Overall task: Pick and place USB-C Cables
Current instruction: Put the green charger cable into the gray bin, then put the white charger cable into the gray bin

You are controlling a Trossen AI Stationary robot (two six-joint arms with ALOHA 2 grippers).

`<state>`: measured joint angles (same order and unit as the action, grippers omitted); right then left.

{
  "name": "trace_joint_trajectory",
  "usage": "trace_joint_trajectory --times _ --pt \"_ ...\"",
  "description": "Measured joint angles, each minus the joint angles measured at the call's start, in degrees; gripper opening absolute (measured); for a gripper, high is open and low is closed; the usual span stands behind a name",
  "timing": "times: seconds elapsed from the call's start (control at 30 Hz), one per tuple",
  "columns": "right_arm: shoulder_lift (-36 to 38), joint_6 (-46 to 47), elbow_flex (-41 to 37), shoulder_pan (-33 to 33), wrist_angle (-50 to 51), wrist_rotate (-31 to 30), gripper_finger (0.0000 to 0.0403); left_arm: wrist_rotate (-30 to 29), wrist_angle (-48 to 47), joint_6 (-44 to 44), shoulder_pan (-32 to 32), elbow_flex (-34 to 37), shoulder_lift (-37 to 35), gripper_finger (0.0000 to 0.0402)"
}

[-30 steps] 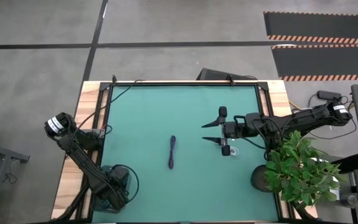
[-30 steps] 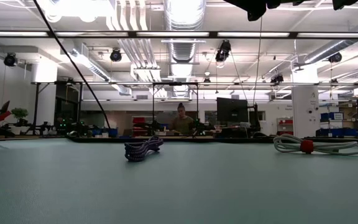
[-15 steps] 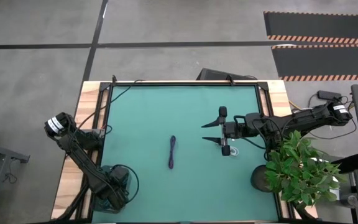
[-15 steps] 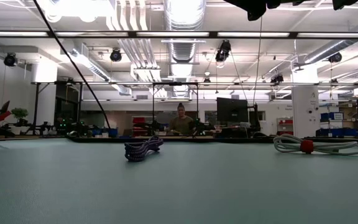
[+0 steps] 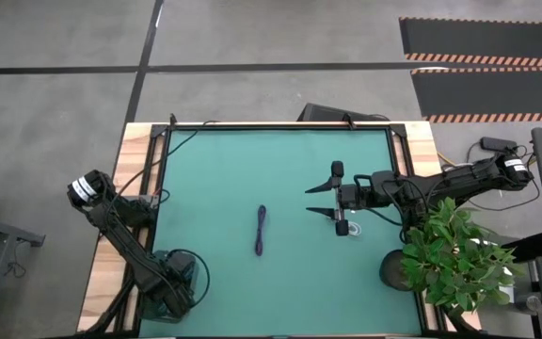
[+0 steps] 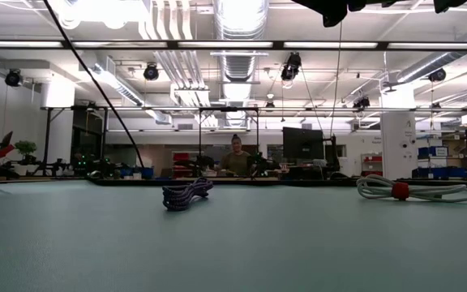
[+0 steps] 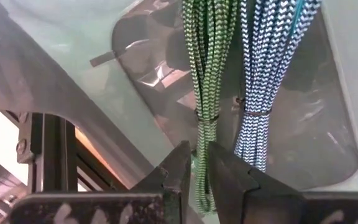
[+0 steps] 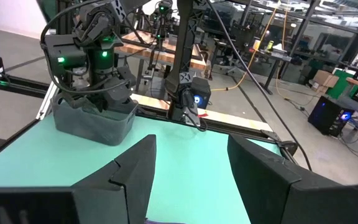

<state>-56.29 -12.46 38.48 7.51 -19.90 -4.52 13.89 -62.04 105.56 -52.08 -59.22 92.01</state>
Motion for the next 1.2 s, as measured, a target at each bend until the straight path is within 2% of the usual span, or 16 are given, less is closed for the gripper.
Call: trace_joint_trajectory --times 0.33,0.67,0.8,0.93,1.07,1.2 --pt "0.0 0.01 0.0 0.0 0.02 0.02 0.0192 -0.08 0.13 1.68 -0.01 -0.15 0.0 0.0043" --pt "0.0 0.03 0.0 0.0 0.0 0.05 0.0192 0.26 0.13 1.38 0.01 -0.24 -0.68 0.0122" --pt "0.0 0.58 0.0 0.0 0.0 0.05 0.0192 3.06 0.13 0.98 0.01 -1.47 -2.89 0.0132" --pt "0.0 0.93 0.0 0.0 0.0 0.05 0.0192 3.08 0.02 3.04 0.01 -3.26 -5.54 0.0132" --pt "0.0 1.09 0.0 0.0 0.0 0.02 0.0192 -0.3 -0.33 3.71 0.06 -5.41 -7.46 0.0132" --pt "0.0 3.1 0.0 0.0 0.0 0.0 0.0192 -8.06 -0.42 3.68 0.29 -8.21 -8.69 0.0132"
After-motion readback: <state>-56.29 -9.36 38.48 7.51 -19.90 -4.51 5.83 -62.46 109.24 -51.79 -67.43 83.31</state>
